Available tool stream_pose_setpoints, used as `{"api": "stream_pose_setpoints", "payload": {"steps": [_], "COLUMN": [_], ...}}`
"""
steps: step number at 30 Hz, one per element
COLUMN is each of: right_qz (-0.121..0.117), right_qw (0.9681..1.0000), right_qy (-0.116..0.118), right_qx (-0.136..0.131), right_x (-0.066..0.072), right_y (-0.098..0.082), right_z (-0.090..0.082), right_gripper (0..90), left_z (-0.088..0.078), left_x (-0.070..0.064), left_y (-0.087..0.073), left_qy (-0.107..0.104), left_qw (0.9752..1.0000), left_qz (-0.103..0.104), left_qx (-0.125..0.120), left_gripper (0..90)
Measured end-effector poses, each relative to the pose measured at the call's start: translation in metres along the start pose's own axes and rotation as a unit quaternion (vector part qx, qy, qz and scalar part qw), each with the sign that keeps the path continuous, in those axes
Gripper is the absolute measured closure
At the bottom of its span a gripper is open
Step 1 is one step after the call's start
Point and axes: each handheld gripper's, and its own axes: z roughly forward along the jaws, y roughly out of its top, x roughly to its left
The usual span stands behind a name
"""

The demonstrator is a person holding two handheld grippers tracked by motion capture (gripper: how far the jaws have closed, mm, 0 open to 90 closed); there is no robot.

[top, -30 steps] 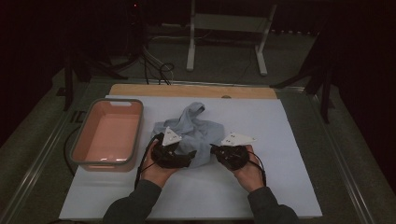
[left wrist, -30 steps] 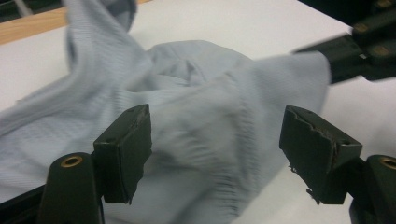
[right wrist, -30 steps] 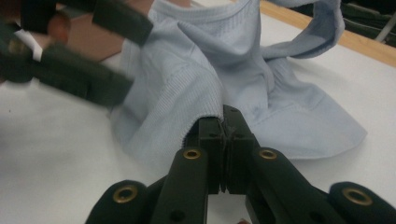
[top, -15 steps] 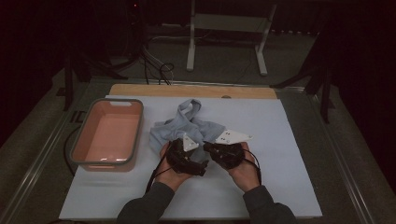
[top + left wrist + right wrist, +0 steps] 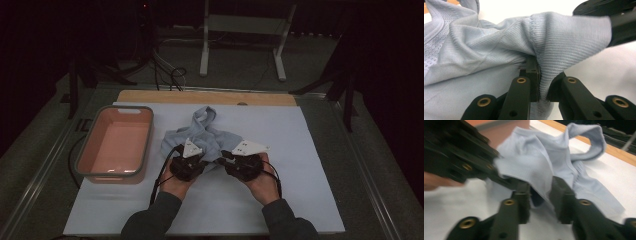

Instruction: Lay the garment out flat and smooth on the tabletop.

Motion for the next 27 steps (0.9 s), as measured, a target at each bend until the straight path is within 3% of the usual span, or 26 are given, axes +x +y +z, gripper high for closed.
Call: {"api": "stream_pose_setpoints", "payload": {"steps": [8,15,27], "right_qz": [0.025,0.058,0.068], "right_qw": [0.9993,0.9977,0.9961], "right_qy": [-0.017,-0.020,-0.041], "right_qx": [0.021,0.026,0.039], "right_x": [-0.013,-0.025,-0.039], "right_y": [-0.014,-0.021,-0.024], "right_z": [0.008,0.015,0.021], "right_gripper": [52.5,51.5,53.0], "left_z": [-0.009,-0.012,-0.026], "left_x": [-0.003,-0.008,-0.010], "left_y": [0.002,0.005,0.008], "left_qy": [-0.023,-0.047,-0.083], "left_qw": [0.9997,0.9987,0.9958], "left_qz": [-0.003,-0.006,-0.003], "left_qx": [-0.012,-0.022,-0.039], "left_gripper": [84.7,84.7,84.7]}}
